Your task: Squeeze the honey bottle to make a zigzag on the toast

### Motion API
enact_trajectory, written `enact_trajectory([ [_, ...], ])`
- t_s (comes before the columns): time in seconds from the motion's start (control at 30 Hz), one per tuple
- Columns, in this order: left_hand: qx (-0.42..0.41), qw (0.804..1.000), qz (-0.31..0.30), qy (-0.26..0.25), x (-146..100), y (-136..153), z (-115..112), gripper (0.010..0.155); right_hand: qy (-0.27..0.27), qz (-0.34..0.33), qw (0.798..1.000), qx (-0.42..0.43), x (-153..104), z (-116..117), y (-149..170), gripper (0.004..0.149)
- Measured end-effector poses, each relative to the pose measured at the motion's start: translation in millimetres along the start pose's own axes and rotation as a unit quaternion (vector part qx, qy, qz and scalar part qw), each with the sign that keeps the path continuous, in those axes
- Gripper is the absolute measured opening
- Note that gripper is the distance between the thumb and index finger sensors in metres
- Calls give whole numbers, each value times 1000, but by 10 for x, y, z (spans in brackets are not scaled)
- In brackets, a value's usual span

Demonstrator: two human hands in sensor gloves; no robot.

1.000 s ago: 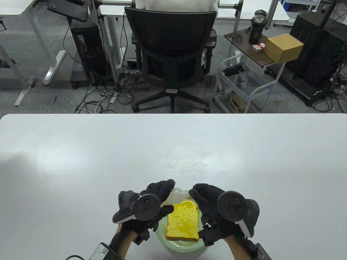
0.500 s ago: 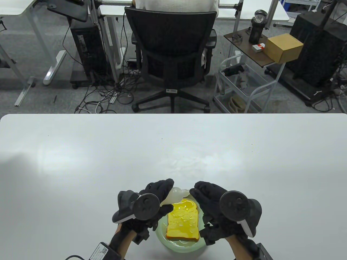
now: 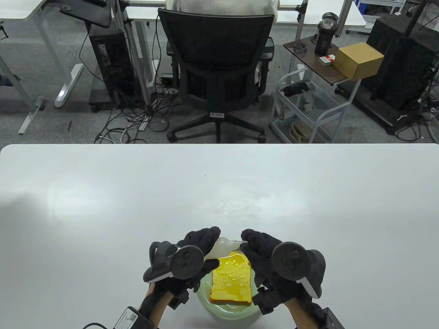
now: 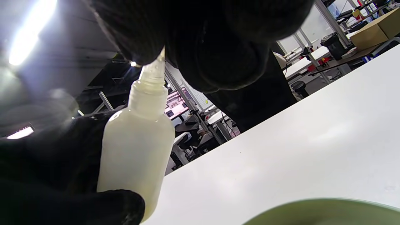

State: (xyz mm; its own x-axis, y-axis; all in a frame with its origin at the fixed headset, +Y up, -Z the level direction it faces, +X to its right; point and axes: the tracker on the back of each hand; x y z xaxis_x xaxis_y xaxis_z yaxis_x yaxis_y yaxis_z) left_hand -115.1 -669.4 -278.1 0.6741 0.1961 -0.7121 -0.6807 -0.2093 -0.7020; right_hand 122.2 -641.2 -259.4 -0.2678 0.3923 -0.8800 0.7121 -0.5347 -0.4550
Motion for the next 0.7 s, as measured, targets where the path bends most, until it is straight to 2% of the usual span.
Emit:
enact_trajectory([
  [0.1,-3,1000,0,-4,-3,-6,16,86,24,4,1000,-3,-16,-19,7,53],
  [0.27,-4,1000,-5,-5,2,-20,13,86,57,12,998,-25,-33,-30,6,43],
  [0.5,1,1000,-4,-1,4,-20,8,86,5,11,1000,7,-6,-23,8,41],
  [0.7,1,1000,-2,2,4,-20,7,86,-8,7,1000,10,-1,-32,8,44],
])
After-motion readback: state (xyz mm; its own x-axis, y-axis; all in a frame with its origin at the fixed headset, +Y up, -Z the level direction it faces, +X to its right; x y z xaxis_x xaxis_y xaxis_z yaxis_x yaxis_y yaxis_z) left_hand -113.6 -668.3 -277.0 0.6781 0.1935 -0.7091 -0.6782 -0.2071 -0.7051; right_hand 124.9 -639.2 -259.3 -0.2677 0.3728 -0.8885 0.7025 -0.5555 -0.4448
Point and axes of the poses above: the tracker on the back of each hand, its own y axis roughly to the little-finger side, its own x axis roughly from the wrist to the fingertips, z = x × y, and after that the axes turned 12 degrees about -z, right-handed
